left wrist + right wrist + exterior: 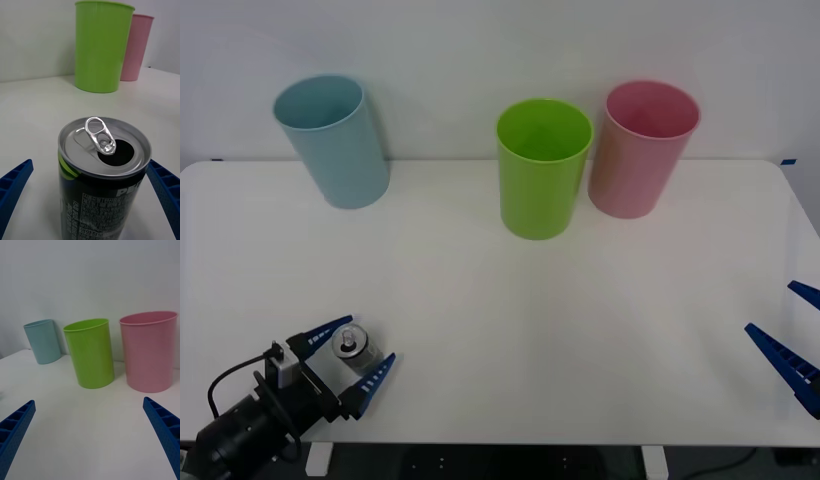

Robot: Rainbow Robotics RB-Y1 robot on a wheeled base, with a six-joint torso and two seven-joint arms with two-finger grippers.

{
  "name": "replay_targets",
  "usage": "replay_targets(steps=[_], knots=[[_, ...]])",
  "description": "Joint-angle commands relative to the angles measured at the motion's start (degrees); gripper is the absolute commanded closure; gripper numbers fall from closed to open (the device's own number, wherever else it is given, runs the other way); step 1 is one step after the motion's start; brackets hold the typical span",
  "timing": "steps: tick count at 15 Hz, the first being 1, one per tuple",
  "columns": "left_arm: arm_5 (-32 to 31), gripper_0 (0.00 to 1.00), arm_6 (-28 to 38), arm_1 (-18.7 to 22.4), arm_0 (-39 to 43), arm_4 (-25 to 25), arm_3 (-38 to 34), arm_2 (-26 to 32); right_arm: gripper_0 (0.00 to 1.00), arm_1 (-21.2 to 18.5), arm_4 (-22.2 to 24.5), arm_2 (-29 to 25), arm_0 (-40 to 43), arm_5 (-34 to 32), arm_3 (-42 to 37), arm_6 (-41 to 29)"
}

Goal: Grasp the object on the table and drop it into the matching bin: aluminum can to the light blue bin, PET bottle to the pink bin.

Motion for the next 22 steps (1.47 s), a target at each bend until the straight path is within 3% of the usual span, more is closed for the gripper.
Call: replay_targets(steps=[1, 2, 5, 22], knots=[[0.0, 0.74, -0.2, 0.0, -0.1, 0.0, 0.0, 0.0, 0.0, 0.0, 0.0, 0.0, 0.0, 0.0, 0.0, 0.0], [0.0, 0.88, -0.2, 0.0, -0.1, 0.0, 0.0, 0.0, 0.0, 0.0, 0.0, 0.0, 0.0, 0.0, 0.0, 0.0], [0.1, 0.99, -0.1, 0.0, -0.2, 0.0, 0.0, 0.1, 0.0, 0.0, 0.0, 0.0, 0.0, 0.0, 0.0, 0.0], [0.1, 1.0, 1.7, 0.0, -1.3, 4.5, -4.5, 1.1, 0.0, 0.0, 0.0, 0.0, 0.0, 0.0, 0.0, 0.0]])
